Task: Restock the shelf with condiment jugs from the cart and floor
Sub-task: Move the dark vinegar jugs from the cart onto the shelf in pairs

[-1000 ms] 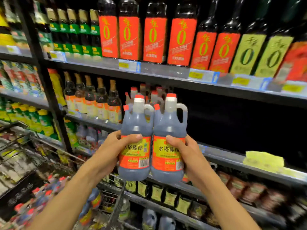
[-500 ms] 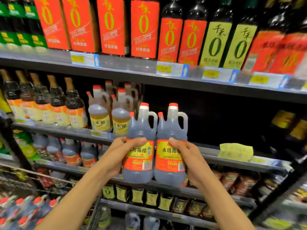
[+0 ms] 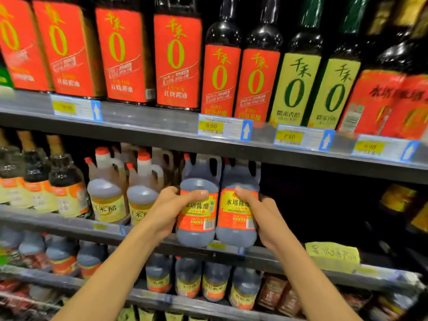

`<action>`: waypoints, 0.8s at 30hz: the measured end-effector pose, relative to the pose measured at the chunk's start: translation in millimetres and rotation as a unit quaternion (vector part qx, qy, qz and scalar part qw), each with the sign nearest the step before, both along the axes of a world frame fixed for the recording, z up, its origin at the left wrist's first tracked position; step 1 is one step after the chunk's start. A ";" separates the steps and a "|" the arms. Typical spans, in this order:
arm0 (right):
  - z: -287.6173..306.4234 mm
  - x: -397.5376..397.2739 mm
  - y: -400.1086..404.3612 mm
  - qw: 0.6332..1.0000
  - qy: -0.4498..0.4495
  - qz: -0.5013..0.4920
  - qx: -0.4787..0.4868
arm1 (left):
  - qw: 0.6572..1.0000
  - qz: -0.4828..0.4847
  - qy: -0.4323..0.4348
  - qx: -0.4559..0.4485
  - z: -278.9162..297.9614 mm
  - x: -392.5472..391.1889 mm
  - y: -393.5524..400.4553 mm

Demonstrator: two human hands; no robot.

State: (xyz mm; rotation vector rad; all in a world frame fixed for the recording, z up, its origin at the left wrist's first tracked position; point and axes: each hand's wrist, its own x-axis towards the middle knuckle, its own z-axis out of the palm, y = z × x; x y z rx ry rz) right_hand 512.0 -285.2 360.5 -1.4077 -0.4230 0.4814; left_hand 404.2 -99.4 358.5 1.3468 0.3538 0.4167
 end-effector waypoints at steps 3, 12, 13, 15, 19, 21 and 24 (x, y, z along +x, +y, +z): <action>-0.2 18.6 9.2 1.000 -0.017 -0.017 0.017 | 1.000 0.007 -0.008 0.003 -1.0 17.3 9.0; -29.2 57.6 17.6 0.995 -0.088 0.043 0.020 | 0.997 -0.004 -0.048 0.054 -32.9 46.3 32.1; -33.5 60.1 18.4 0.995 -0.088 0.051 0.014 | 0.997 -0.006 -0.044 0.067 -36.6 47.3 34.8; -41.9 65.1 20.0 0.994 -0.088 0.058 0.007 | 0.995 -0.010 -0.034 0.093 -43.2 48.6 38.5; -53.7 75.6 18.4 0.993 -0.090 0.079 -0.004 | 0.994 -0.018 -0.011 0.108 -46.4 49.7 42.0; -55.8 80.1 17.3 0.991 -0.091 0.102 -0.011 | 0.992 -0.027 -0.006 0.122 -46.9 50.2 45.6; -56.1 83.6 17.8 0.989 -0.087 0.122 -0.014 | 0.990 -0.034 0.004 0.135 -46.8 50.0 48.9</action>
